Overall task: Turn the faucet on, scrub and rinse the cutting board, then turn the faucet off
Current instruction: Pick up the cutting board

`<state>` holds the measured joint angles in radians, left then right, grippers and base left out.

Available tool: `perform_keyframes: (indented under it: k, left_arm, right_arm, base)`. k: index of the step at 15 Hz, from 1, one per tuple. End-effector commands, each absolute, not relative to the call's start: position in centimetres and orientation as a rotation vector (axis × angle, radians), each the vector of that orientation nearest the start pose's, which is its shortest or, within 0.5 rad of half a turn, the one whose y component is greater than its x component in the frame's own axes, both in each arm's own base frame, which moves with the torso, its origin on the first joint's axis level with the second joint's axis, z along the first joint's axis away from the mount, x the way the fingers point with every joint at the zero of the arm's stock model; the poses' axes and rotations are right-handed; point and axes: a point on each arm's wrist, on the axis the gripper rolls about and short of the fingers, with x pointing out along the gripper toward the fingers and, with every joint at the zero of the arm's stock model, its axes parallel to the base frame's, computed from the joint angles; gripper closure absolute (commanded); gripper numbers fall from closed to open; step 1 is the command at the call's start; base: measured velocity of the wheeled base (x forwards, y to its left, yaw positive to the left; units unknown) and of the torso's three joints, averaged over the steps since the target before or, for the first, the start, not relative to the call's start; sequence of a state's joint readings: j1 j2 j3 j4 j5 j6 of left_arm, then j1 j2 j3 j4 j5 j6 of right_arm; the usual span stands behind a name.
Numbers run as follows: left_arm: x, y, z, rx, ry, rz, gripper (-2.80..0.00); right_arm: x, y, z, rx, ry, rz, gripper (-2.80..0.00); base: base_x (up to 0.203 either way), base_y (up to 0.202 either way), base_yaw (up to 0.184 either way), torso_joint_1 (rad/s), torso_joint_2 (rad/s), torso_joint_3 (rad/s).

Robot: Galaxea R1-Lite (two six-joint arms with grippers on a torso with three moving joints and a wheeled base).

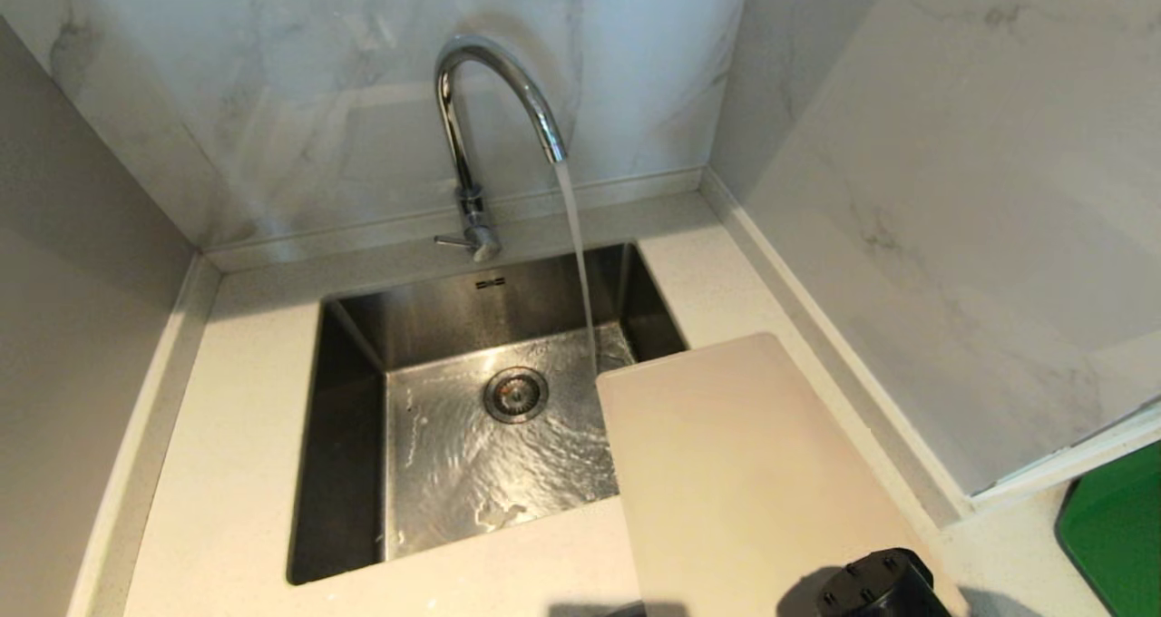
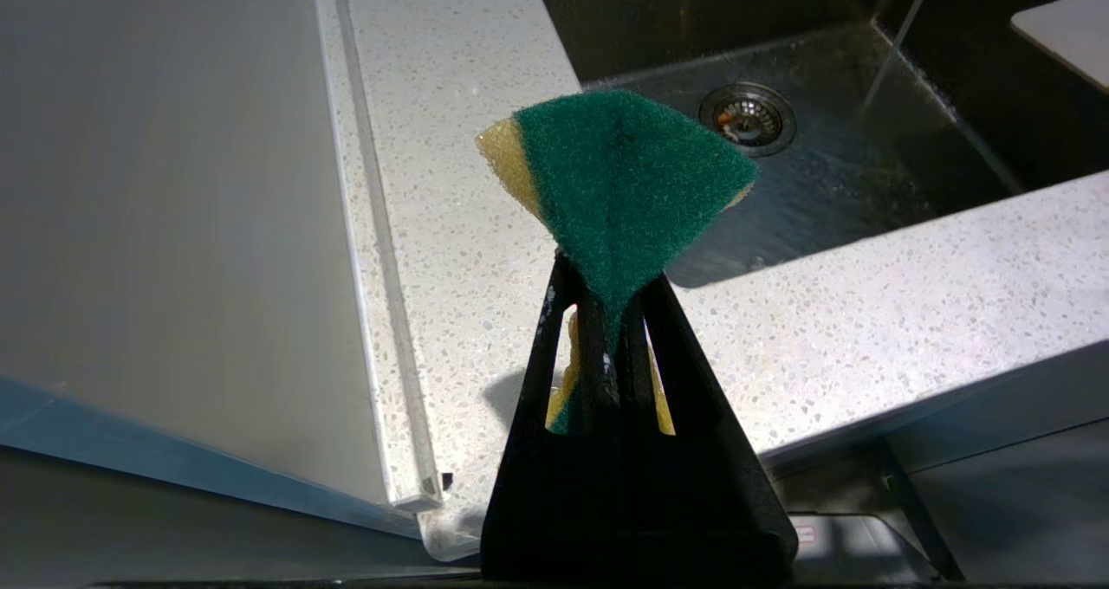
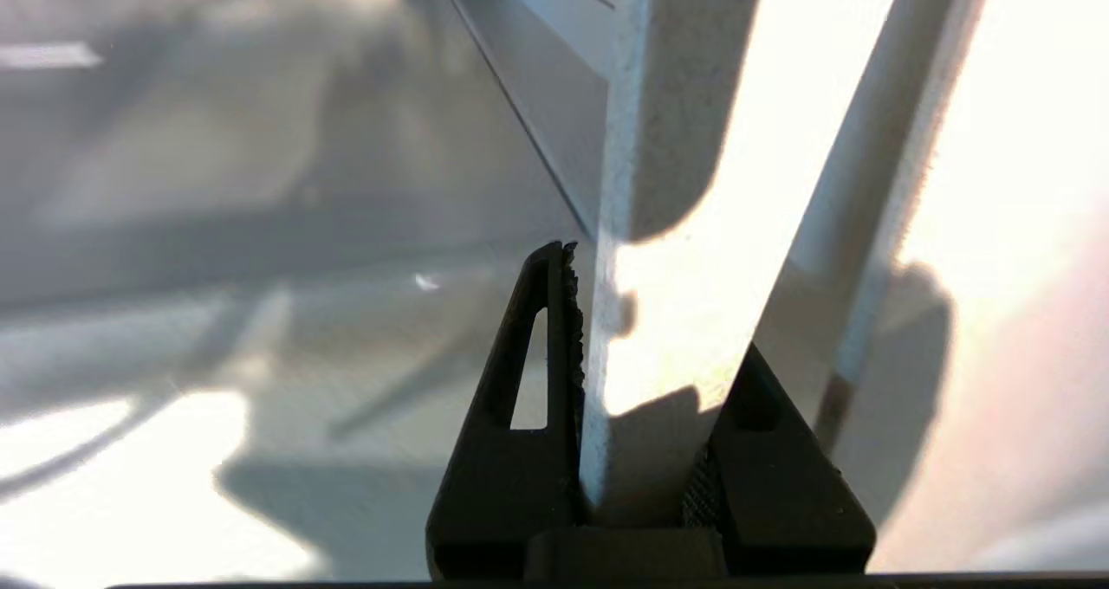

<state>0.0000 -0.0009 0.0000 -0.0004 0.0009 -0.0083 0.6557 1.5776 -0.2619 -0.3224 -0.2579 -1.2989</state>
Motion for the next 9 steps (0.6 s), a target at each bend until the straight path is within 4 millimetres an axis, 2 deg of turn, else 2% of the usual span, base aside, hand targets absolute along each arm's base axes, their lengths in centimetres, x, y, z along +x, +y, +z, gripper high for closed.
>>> perform_keyframes:
  k: [1,4,9]
  left_arm:
    - [-2.3,0.0,7.5,-0.008,0.003,0.002,0.0]
    - [-2.3,0.0,7.5,-0.009,0.001,0.002,0.0]
    - [-2.3,0.0,7.5,-0.008,0.001,0.002,0.0]
  right_arm:
    - [13.9,9.9,9.5,-1.658,0.506,0.885,0.0]
    - [13.2,9.2,12.5,-1.717,0.511,0.874,0.0]
    - [11.9,8.1,14.5,-1.844,0.394,0.81,0.0]
  base:
    - [0.0,0.0,0.0,0.0,0.0,0.0]
    - [0.0,0.0,0.0,0.0,0.0,0.0]
    - [0.0,0.0,0.0,0.0,0.0,0.0]
